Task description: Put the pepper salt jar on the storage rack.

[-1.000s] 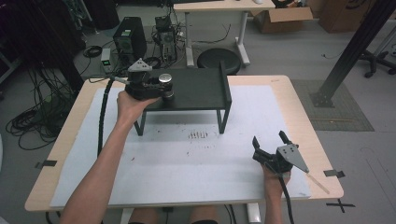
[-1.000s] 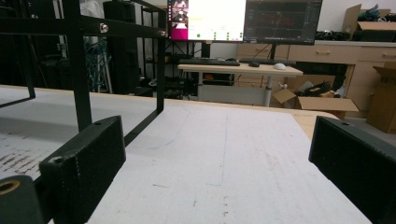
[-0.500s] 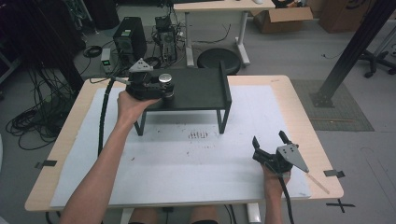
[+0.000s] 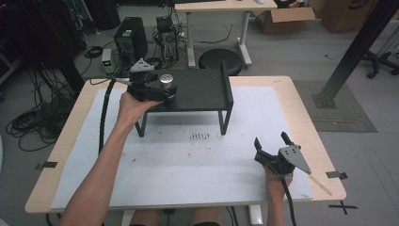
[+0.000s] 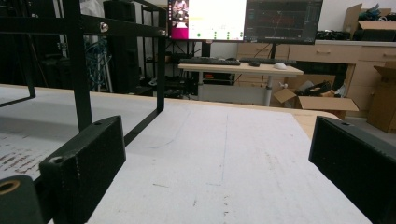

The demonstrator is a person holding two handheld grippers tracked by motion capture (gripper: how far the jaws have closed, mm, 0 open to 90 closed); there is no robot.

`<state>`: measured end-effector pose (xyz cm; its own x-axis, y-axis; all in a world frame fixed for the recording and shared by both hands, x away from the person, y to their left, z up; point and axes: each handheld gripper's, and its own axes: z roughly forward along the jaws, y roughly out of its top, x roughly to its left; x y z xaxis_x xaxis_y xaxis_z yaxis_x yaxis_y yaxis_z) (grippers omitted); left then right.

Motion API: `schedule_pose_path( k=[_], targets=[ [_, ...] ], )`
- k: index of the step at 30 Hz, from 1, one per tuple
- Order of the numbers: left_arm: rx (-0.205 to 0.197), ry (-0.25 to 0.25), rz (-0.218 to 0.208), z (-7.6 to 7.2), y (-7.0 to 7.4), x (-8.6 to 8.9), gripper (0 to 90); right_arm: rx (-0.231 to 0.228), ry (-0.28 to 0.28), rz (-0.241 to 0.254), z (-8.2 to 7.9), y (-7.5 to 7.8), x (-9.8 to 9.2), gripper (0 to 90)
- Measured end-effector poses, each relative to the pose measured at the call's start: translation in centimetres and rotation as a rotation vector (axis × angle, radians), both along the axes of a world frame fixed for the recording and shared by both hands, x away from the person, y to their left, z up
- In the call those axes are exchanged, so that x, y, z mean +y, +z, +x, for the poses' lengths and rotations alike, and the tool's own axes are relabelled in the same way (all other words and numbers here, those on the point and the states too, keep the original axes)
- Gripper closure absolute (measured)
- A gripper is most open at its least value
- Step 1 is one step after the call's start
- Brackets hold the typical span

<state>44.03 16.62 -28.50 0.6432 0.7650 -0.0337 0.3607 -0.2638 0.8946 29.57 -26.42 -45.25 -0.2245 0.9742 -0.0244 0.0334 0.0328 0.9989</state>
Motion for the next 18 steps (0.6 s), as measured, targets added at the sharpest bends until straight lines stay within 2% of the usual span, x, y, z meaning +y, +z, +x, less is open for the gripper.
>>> schedule_pose_path(
  k=[5,18],
  targets=[
    [-0.001,0.015,0.016,-0.04,-0.03,-0.02,0.8,0.000,-0.001,0.002,-0.01,0.00,0.01,3.3],
    [-0.025,-0.003,0.025,-0.96,0.50,-0.01,0.3,-0.001,-0.001,0.002,-0.02,-0.01,0.01,3.3]
  ],
)
